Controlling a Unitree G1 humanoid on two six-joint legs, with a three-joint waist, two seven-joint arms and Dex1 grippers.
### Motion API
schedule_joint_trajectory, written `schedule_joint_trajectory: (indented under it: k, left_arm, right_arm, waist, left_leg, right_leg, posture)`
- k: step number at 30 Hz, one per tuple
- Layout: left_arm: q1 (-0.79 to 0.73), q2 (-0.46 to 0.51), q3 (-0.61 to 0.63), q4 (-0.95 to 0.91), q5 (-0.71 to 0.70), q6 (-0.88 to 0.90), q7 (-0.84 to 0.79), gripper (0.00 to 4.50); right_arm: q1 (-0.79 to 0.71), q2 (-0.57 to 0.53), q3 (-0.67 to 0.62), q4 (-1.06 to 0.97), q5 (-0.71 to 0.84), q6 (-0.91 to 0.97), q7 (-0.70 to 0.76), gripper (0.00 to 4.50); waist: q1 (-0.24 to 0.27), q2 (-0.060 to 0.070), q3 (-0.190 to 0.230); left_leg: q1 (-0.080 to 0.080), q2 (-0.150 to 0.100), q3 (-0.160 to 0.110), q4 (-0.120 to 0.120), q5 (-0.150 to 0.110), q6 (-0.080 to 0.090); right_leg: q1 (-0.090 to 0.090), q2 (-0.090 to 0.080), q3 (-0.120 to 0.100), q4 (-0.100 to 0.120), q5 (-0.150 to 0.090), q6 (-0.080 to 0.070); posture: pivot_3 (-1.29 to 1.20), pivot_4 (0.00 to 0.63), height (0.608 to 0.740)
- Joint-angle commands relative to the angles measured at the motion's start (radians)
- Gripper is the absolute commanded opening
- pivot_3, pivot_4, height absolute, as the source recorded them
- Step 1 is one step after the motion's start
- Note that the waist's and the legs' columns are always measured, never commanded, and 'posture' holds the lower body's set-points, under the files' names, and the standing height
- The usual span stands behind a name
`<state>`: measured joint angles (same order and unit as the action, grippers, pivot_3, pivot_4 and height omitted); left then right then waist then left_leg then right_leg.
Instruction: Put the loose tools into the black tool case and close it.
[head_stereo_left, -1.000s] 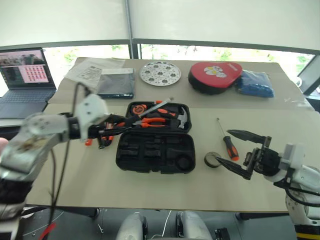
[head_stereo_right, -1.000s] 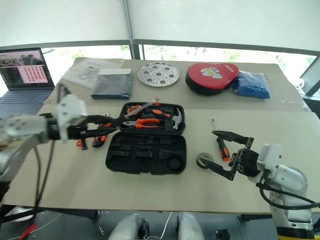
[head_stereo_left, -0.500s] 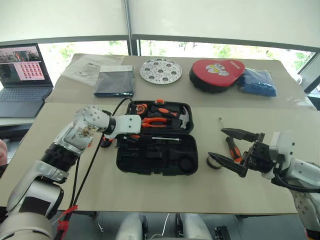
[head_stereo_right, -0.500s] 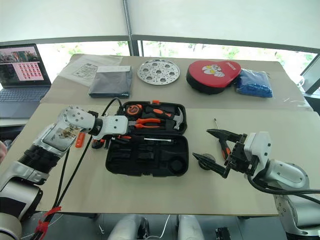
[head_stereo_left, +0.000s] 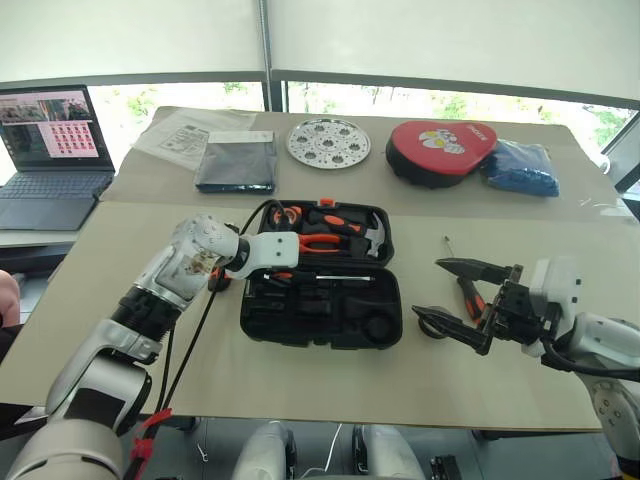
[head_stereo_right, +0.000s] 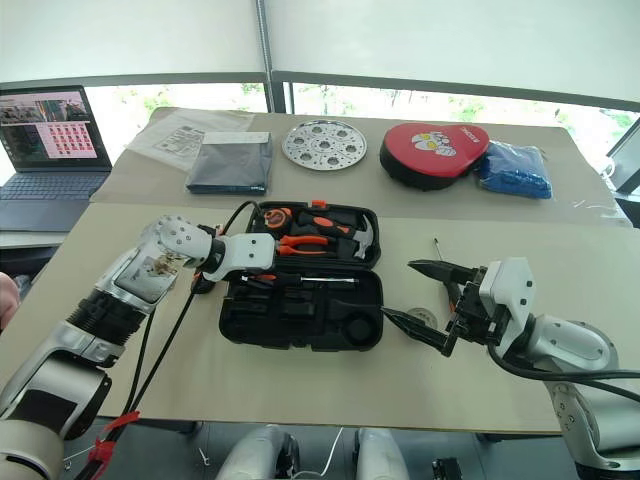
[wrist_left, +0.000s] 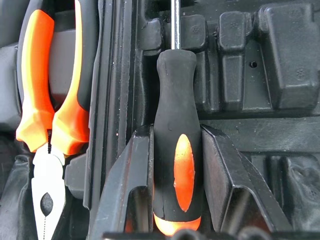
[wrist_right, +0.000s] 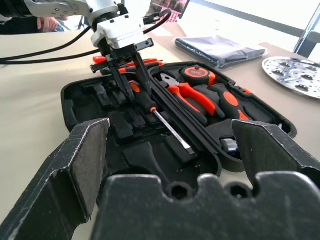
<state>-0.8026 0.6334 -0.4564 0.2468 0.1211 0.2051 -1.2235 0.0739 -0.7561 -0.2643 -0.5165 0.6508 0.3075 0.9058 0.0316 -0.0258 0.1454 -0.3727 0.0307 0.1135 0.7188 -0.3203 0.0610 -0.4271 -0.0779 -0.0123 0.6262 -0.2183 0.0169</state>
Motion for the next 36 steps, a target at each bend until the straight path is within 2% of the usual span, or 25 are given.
schedule_joint_trajectory:
  k: [1, 5, 6, 8, 10, 14, 17, 22, 29, 36]
  left_arm:
    - [-0.023, 0.004, 0.003, -0.017, 0.042, -0.002, 0.013, 0.87]
    - [-0.008, -0.011, 0.033, -0.062, 0.013, 0.059, 0.013, 0.87]
    - [-0.001, -0.017, 0.047, -0.078, -0.002, 0.060, 0.018, 1.67]
    - [0.018, -0.031, 0.089, -0.108, -0.042, 0.036, 0.042, 2.11]
    - [0.035, -0.044, 0.138, -0.116, -0.073, -0.014, 0.077, 2.75]
    - [0.079, -0.067, 0.246, -0.152, -0.209, 0.018, 0.066, 2.75]
    - [0.117, -0.058, 0.256, -0.133, -0.233, 0.015, 0.048, 1.98]
    - [0.156, -0.130, 0.279, -0.035, -0.246, -0.036, 0.127, 0.08]
    - [0.205, -0.173, 0.234, -0.011, -0.211, -0.054, 0.158, 0.02]
    - [0.230, -0.206, 0.195, 0.015, -0.170, 0.029, 0.220, 0.02]
  right_arm:
    - [-0.011, -0.014, -0.022, -0.037, 0.028, 0.020, 0.001, 4.50]
    - [-0.009, -0.007, -0.023, -0.054, 0.055, 0.047, -0.001, 4.50]
    - [-0.006, -0.004, -0.023, -0.060, 0.064, 0.053, -0.001, 4.50]
    - [0.005, 0.000, -0.022, -0.075, 0.080, 0.063, -0.002, 4.50]
    - [0.014, 0.003, -0.023, -0.084, 0.091, 0.071, -0.005, 4.50]
    - [0.033, 0.004, -0.031, -0.096, 0.106, 0.081, -0.010, 4.50]
    - [0.043, 0.008, -0.039, -0.095, 0.112, 0.081, -0.015, 4.50]
    - [0.035, 0.030, -0.038, -0.070, 0.105, 0.065, -0.026, 4.50]
    - [0.022, 0.047, -0.035, -0.045, 0.088, 0.050, -0.018, 4.50]
    - [0.040, 0.064, -0.035, -0.041, 0.078, 0.035, -0.018, 4.50]
  waist:
    - [0.000, 0.000, 0.000]
    - [-0.001, 0.000, 0.000]
    - [-0.001, 0.000, 0.000]
    - [-0.001, 0.000, 0.000]
    - [0.000, 0.000, 0.000]
    - [-0.007, 0.000, 0.000]
    - [-0.013, 0.000, 0.000]
    - [-0.017, 0.000, 0.000]
    - [-0.018, 0.000, 0.000]
    - [-0.017, 0.000, 0.000]
  left_leg:
    - [0.000, 0.000, 0.000, 0.001, 0.000, 0.000]
    - [0.000, 0.001, 0.000, 0.002, 0.000, 0.001]
    - [0.000, 0.001, 0.000, 0.002, 0.000, 0.001]
    - [0.000, 0.001, -0.001, 0.002, 0.000, 0.001]
    - [0.000, 0.001, -0.001, 0.002, 0.000, 0.001]
    - [0.000, 0.002, -0.001, 0.002, 0.000, 0.001]
    - [0.001, 0.002, -0.001, 0.002, 0.000, 0.000]
    - [0.002, 0.001, -0.001, 0.002, 0.000, 0.000]
    - [0.002, 0.001, -0.001, 0.002, 0.000, 0.001]
    - [0.004, 0.001, -0.001, 0.002, 0.000, 0.001]
  right_leg:
    - [0.000, 0.000, 0.000, 0.000, 0.000, 0.000]
    - [0.001, 0.000, 0.000, 0.001, 0.000, 0.000]
    - [0.001, 0.000, 0.000, 0.001, 0.000, 0.000]
    - [0.001, 0.000, 0.000, 0.001, 0.000, 0.000]
    - [0.001, 0.000, 0.000, 0.001, 0.000, 0.000]
    - [0.001, 0.000, 0.000, 0.001, 0.000, 0.000]
    - [0.001, 0.000, 0.000, 0.002, 0.000, 0.000]
    - [0.002, 0.000, 0.000, 0.002, 0.000, 0.000]
    - [0.002, 0.000, 0.000, 0.001, 0.000, 0.001]
    - [0.004, 0.000, 0.001, 0.002, 0.000, 0.000]
  posture:
    - [0.00, 0.150, 0.740]
    - [0.00, 0.150, 0.740]
    - [0.00, 0.150, 0.740]
    - [0.00, 0.150, 0.740]
    - [0.00, 0.150, 0.740]
    - [0.00, 0.150, 0.740]
    - [0.00, 0.150, 0.740]
    - [0.00, 0.150, 0.740]
    - [0.00, 0.150, 0.740]
    - [0.00, 0.150, 0.740]
